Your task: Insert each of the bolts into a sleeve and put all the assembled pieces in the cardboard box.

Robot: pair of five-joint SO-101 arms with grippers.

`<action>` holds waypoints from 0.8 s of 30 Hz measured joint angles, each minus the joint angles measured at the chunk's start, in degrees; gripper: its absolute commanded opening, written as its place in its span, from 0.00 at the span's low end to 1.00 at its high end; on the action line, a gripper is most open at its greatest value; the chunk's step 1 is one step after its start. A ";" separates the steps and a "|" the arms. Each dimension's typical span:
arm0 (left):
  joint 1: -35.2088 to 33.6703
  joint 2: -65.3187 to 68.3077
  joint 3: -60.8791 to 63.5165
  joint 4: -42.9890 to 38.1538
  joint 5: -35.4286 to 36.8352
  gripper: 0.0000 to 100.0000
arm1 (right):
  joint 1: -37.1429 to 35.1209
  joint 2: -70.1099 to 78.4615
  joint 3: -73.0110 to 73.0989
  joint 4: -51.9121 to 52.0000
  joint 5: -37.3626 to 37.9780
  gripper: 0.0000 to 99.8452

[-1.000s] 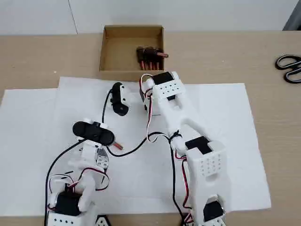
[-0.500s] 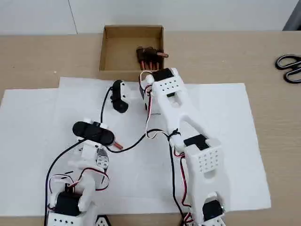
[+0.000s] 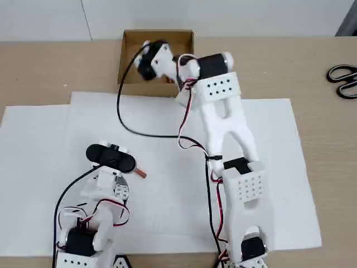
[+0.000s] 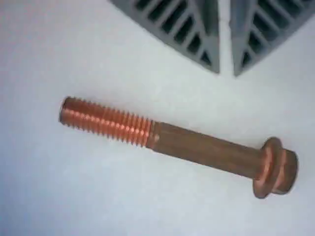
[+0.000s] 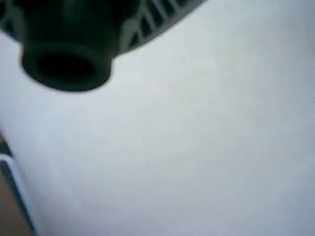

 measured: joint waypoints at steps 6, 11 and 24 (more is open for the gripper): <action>-0.26 0.00 0.00 0.00 0.00 0.01 | 4.75 -4.57 2.46 1.14 -10.64 0.00; -5.98 0.00 -0.88 0.00 0.00 0.01 | 9.14 -20.22 18.02 1.23 -15.03 0.00; -11.16 5.54 -29.36 7.65 1.32 0.01 | 12.13 -57.85 63.91 1.23 -21.89 0.00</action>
